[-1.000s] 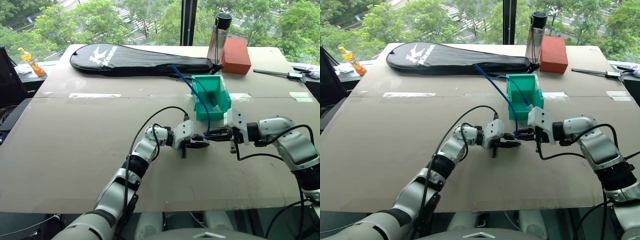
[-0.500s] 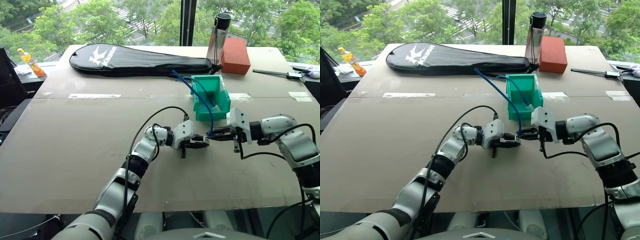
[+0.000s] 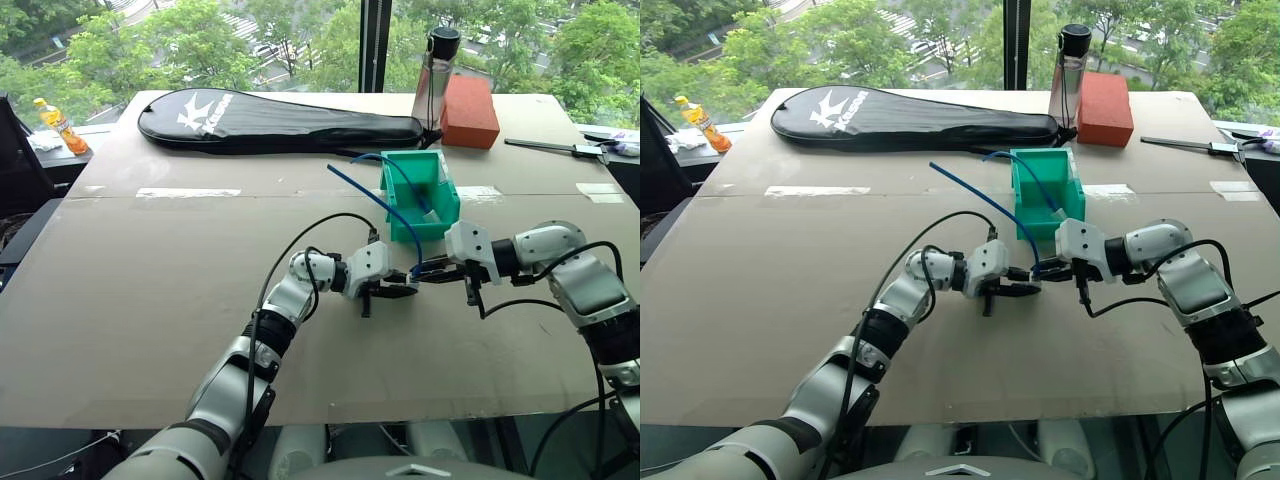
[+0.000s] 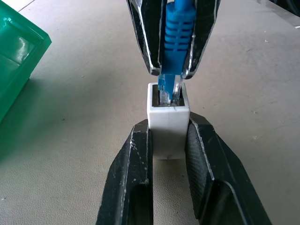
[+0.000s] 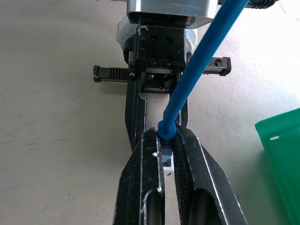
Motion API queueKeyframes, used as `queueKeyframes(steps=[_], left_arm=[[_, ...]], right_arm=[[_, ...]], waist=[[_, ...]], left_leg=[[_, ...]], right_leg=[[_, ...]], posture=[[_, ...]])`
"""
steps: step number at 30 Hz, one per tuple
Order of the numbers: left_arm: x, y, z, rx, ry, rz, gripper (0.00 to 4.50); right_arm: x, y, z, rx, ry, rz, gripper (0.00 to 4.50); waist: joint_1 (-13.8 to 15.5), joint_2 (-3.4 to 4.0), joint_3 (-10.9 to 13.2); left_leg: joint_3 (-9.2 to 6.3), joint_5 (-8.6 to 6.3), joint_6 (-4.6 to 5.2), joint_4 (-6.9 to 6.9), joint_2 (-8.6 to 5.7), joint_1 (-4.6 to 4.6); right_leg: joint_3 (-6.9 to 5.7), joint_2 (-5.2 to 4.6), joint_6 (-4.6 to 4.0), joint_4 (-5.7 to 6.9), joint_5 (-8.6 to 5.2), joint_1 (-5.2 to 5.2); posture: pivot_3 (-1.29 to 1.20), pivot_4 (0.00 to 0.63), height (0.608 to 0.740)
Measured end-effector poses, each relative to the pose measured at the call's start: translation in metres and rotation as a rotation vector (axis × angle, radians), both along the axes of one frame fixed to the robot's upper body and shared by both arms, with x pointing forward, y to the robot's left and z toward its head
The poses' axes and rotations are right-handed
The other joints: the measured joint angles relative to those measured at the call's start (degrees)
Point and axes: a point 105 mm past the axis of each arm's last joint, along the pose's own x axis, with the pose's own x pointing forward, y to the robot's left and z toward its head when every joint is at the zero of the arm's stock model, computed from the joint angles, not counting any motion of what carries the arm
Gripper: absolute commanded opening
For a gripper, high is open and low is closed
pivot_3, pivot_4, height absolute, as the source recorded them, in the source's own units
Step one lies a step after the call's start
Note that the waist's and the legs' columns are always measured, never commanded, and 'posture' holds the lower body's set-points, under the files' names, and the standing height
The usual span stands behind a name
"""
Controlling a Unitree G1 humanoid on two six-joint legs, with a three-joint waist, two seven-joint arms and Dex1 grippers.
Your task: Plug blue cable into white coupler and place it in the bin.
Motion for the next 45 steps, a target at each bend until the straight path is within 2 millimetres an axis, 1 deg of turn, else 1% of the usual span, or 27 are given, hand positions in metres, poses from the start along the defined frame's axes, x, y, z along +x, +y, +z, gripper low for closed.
queueKeyframes(steps=[5,9,12,15,16,17,18,19,20,21,23,24,26,27,28,30,32,34,35,37,38,39,40,43,45], left_arm=[[0.000,0.000,-0.001,0.004,0.009,0.006,0.38],[0.000,0.000,-0.003,0.006,0.016,0.010,0.38],[0.000,0.001,-0.005,0.009,0.020,0.021,0.38],[0.001,0.002,-0.006,0.005,0.031,0.036,0.38],[-0.001,0.002,-0.004,-0.002,0.040,0.036,0.38],[-0.002,0.001,-0.002,-0.017,0.047,0.032,0.38],[-0.003,0.000,0.001,-0.028,0.052,0.026,0.38],[-0.004,0.000,0.006,-0.047,0.061,0.031,0.38],[-0.004,0.000,0.009,-0.058,0.060,0.032,0.38],[-0.002,0.001,0.020,-0.089,0.065,0.049,0.38],[-0.001,0.001,0.032,-0.111,0.075,0.065,0.38],[0.001,0.004,0.039,-0.117,0.082,0.085,0.38],[0.004,0.007,0.053,-0.158,0.129,0.139,0.38],[0.007,0.009,0.062,-0.182,0.151,0.167,0.38],[0.008,0.010,0.066,-0.195,0.155,0.178,0.38],[0.012,0.010,0.082,-0.218,0.193,0.216,0.38],[0.016,0.009,0.091,-0.224,0.229,0.248,0.38],[0.029,0.002,0.107,-0.197,0.298,0.318,0.38],[0.034,-0.004,0.120,-0.189,0.337,0.335,0.38],[0.038,-0.009,0.138,-0.196,0.346,0.343,0.38],[0.043,-0.016,0.147,-0.197,0.373,0.361,0.38],[0.046,-0.019,0.149,-0.194,0.384,0.377,0.38],[0.051,-0.025,0.150,-0.182,0.416,0.400,0.38],[0.070,-0.036,0.135,-0.113,0.505,0.509,0.38],[0.077,-0.040,0.127,-0.089,0.534,0.553,0.38]], right_arm=[[0.004,-0.002,-0.008,0.016,0.037,-0.010,0.00],[0.002,-0.002,-0.014,0.026,0.053,-0.019,0.00],[0.003,-0.001,-0.018,0.044,0.046,-0.041,0.00],[0.004,0.002,-0.021,0.091,0.013,-0.094,1.07],[0.002,0.002,-0.021,0.142,0.028,-0.132,1.65],[0.000,0.001,-0.023,0.157,0.044,-0.155,2.00],[-0.003,-0.003,-0.022,0.190,0.061,-0.191,2.48],[-0.006,-0.007,-0.017,0.220,0.055,-0.226,3.02],[-0.008,-0.008,-0.014,0.234,0.047,-0.236,3.35],[-0.010,-0.010,0.003,0.301,0.007,-0.273,3.67],[-0.020,-0.014,0.029,0.413,-0.038,-0.308,3.67],[-0.027,-0.017,0.046,0.476,-0.072,-0.320,3.67],[-0.043,-0.027,0.064,0.531,-0.118,-0.374,3.67],[-0.050,-0.034,0.067,0.535,-0.136,-0.418,3.67],[-0.052,-0.036,0.067,0.535,-0.137,-0.434,3.67],[-0.062,-0.046,0.062,0.526,-0.156,-0.527,3.67],[-0.069,-0.052,0.059,0.524,-0.161,-0.587,3.67],[-0.079,-0.062,0.053,0.528,-0.165,-0.690,3.67],[-0.083,-0.069,0.047,0.513,-0.163,-0.749,3.67],[-0.087,-0.076,0.040,0.494,-0.155,-0.804,3.67],[-0.091,-0.084,0.035,0.489,-0.157,-0.866,3.67],[-0.092,-0.086,0.034,0.492,-0.157,-0.885,3.67],[-0.095,-0.088,0.032,0.499,-0.159,-0.915,3.67],[-0.107,-0.091,0.029,0.509,-0.172,-0.982,3.67],[-0.110,-0.093,0.027,0.513,-0.176,-1.014,3.67]], waist=[[-0.1,0.07,-0.1],[-0.1,0.13,-0.3],[-0.2,0.12,-0.5],[-0.3,0.07,-0.5],[-0.2,0.10,-0.4],[-0.1,0.11,-0.4],[0.0,0.11,-0.4],[0.1,0.14,-0.3],[0.1,0.14,-0.3],[0.1,0.14,-0.3],[0.4,0.13,-0.3],[0.5,0.13,-0.3],[1.1,0.10,-0.3],[1.5,0.08,-0.3],[1.4,0.08,-0.3],[1.6,0.08,-0.3],[1.6,0.06,-0.3],[1.7,-0.03,-0.2],[1.8,-0.06,-0.2],[1.4,-0.06,-0.2],[1.3,-0.04,-0.2],[1.3,-0.04,-0.2],[1.4,-0.05,-0.2],[1.3,-0.06,-0.2],[1.3,-0.06,-0.2]], left_leg=[[0.00,0.00,0.00,0.00,0.01,0.16],[0.01,0.00,0.00,-0.05,0.02,0.27],[0.06,-0.01,0.00,-0.18,0.05,0.73],[0.00,-0.01,-0.01,-0.22,0.09,0.81],[0.01,-0.01,-0.01,-0.21,0.10,0.74],[0.02,-0.01,-0.01,-0.21,0.08,0.69],[0.02,0.00,-0.02,-0.19,0.07,0.56],[0.02,0.00,-0.02,-0.13,0.05,0.34],[0.00,0.00,-0.02,-0.07,0.04,0.23],[0.00,0.00,-0.02,0.02,0.01,-0.10],[-0.04,0.00,-0.02,0.03,-0.01,-0.21],[-0.06,0.00,-0.02,0.02,-0.01,-0.20],[-0.15,0.00,-0.02,-0.01,0.00,-0.24],[-0.18,-0.01,-0.02,-0.02,0.00,-0.24],[-0.18,-0.01,-0.02,-0.03,-0.01,-0.23],[-0.19,0.00,-0.02,-0.02,-0.03,-0.23],[-0.18,0.00,-0.02,0.00,-0.05,-0.21],[-0.27,0.00,-0.01,0.10,-0.07,-0.21],[-0.29,0.00,-0.01,0.13,-0.10,-0.22],[-0.21,0.00,-0.01,0.12,-0.12,-0.13],[-0.14,0.00,0.00,0.10,-0.12,-0.07],[-0.17,0.00,0.00,0.10,-0.12,-0.07],[-0.17,0.00,0.00,0.08,-0.13,-0.07],[-0.24,0.00,-0.01,-0.03,-0.31,-0.07],[-0.25,0.00,-0.01,-0.06,-0.31,-0.11]], right_leg=[[0.00,0.02,-0.01,0.02,0.00,0.13],[0.02,0.03,-0.02,0.01,-0.01,0.21],[0.08,0.04,-0.14,0.00,-0.09,0.60],[0.02,0.07,-0.27,0.01,-0.17,0.67],[0.03,0.04,-0.26,0.03,-0.16,0.63],[0.05,0.02,-0.26,0.05,-0.15,0.57],[0.05,-0.01,-0.21,0.06,-0.12,0.44],[0.05,-0.06,-0.10,0.06,-0.05,0.27],[0.03,-0.07,-0.04,0.06,-0.02,0.19],[0.04,-0.10,-0.02,0.05,0.00,-0.05],[0.01,-0.12,0.00,0.01,0.00,-0.09],[-0.01,-0.11,0.01,0.00,-0.01,-0.08],[-0.13,-0.11,0.02,-0.02,-0.02,-0.07],[-0.17,-0.11,0.04,-0.03,-0.05,-0.06],[-0.17,-0.10,0.05,-0.03,-0.05,-0.06],[-0.17,-0.09,0.05,-0.03,-0.06,-0.05],[-0.16,-0.10,0.06,-0.02,-0.07,-0.03],[-0.22,-0.09,0.24,-0.02,-0.17,0.03],[-0.22,-0.09,0.26,-0.02,-0.18,0.04],[-0.12,-0.09,0.20,-0.03,-0.25,0.08],[-0.03,-0.08,0.16,-0.03,-0.28,0.08],[-0.05,-0.07,0.16,-0.03,-0.28,0.09],[-0.04,-0.04,0.16,-0.03,-0.28,0.08],[-0.05,0.03,0.16,-0.03,-0.28,0.04],[-0.06,0.03,0.15,-0.04,-0.27,0.00]], posture=[[0.00,0.150,0.740],[0.00,0.150,0.740],[0.00,0.150,0.740],[0.00,0.150,0.740],[0.00,0.150,0.740],[0.00,0.150,0.740],[0.00,0.150,0.740],[0.00,0.150,0.740],[0.00,0.150,0.740],[0.00,0.150,0.740],[0.00,0.150,0.740],[0.00,0.150,0.740],[0.00,0.150,0.740],[0.00,0.150,0.740],[0.00,0.150,0.740],[0.00,0.150,0.740],[0.00,0.150,0.740],[0.00,0.150,0.740],[0.00,0.150,0.740],[0.00,0.150,0.740],[0.00,0.150,0.740],[0.00,0.150,0.740],[0.00,0.150,0.740],[0.00,0.150,0.740],[0.00,0.150,0.740]])
